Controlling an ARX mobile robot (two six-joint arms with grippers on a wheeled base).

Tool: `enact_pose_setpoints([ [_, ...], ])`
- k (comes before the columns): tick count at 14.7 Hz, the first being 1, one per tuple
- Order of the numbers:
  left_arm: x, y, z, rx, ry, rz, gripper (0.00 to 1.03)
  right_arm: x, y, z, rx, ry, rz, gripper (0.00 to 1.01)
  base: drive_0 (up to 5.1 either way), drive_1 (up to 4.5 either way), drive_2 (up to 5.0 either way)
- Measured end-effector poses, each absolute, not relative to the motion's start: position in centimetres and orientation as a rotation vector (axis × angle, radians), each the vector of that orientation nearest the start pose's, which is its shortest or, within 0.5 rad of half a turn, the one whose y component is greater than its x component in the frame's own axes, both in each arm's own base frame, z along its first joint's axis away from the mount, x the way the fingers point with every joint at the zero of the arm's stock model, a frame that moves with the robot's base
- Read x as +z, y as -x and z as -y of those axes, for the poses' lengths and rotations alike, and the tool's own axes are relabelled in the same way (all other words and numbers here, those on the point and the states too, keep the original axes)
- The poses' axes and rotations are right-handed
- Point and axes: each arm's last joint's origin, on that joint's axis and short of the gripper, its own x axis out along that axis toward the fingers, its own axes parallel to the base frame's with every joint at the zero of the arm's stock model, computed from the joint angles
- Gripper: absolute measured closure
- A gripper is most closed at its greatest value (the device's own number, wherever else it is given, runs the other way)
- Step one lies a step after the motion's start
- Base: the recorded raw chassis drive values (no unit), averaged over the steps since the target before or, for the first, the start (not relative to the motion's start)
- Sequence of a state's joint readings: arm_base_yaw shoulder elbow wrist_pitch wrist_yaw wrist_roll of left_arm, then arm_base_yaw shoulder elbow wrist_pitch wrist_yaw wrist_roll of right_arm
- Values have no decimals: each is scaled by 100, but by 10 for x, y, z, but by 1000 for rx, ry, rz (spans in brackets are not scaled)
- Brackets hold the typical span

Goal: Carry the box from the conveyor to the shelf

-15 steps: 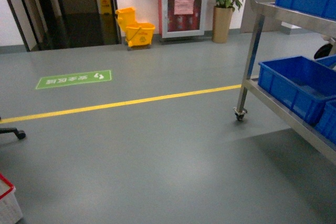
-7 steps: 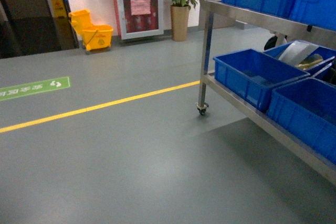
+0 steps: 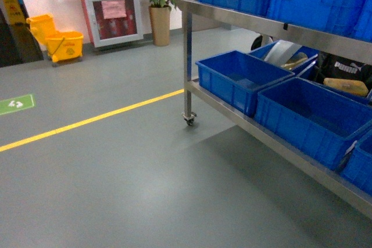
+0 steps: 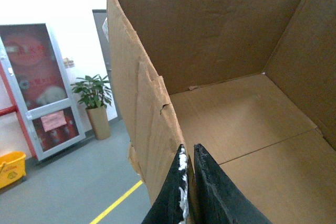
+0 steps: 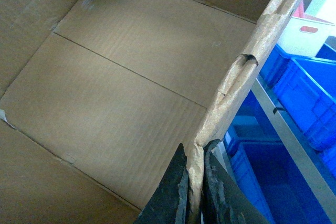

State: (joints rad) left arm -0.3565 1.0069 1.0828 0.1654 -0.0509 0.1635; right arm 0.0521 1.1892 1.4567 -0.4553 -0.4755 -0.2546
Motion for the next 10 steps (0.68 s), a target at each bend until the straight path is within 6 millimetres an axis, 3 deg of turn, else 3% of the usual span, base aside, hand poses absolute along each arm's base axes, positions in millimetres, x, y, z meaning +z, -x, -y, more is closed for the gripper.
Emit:
enact_pose_setpoints([
  [10,428,-200,73,-284,-114,262,101,454,-233,-25,547,208,-118,98,-158,-158,-158],
])
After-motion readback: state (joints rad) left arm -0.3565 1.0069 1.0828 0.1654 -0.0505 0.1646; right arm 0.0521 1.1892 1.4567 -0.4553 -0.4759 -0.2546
